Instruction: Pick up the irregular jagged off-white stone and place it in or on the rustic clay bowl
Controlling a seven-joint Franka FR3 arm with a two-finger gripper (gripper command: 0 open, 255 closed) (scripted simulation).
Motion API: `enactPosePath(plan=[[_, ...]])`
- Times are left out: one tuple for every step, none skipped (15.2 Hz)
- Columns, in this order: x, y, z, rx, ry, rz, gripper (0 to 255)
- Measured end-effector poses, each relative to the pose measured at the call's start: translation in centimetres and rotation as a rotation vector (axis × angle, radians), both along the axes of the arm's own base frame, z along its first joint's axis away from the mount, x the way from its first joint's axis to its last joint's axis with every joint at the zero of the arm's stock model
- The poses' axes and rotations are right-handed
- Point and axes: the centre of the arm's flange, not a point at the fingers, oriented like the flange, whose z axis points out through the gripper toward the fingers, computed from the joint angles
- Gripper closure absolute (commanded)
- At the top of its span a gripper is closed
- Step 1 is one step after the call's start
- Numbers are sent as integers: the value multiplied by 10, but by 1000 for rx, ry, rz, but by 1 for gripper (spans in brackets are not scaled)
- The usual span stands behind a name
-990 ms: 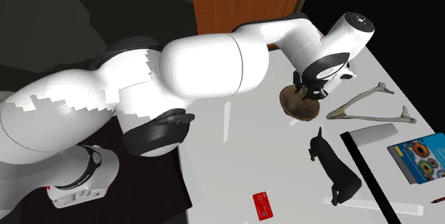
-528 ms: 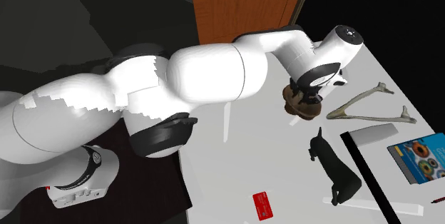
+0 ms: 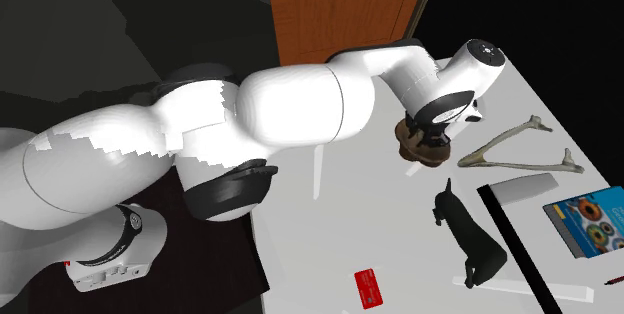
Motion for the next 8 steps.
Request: enactPosePath(plan=[[0, 0, 0, 0, 0, 0, 0], [0, 0, 0, 0, 0, 0, 0], [0, 0, 0, 0, 0, 0, 0], [0, 0, 0, 0, 0, 0, 0], [0, 0, 0, 0, 0, 0, 0], [0, 0, 0, 0, 0, 0, 0], [0, 0, 6, 0, 0, 0, 0], [1, 0, 16, 0, 0, 0, 0]])
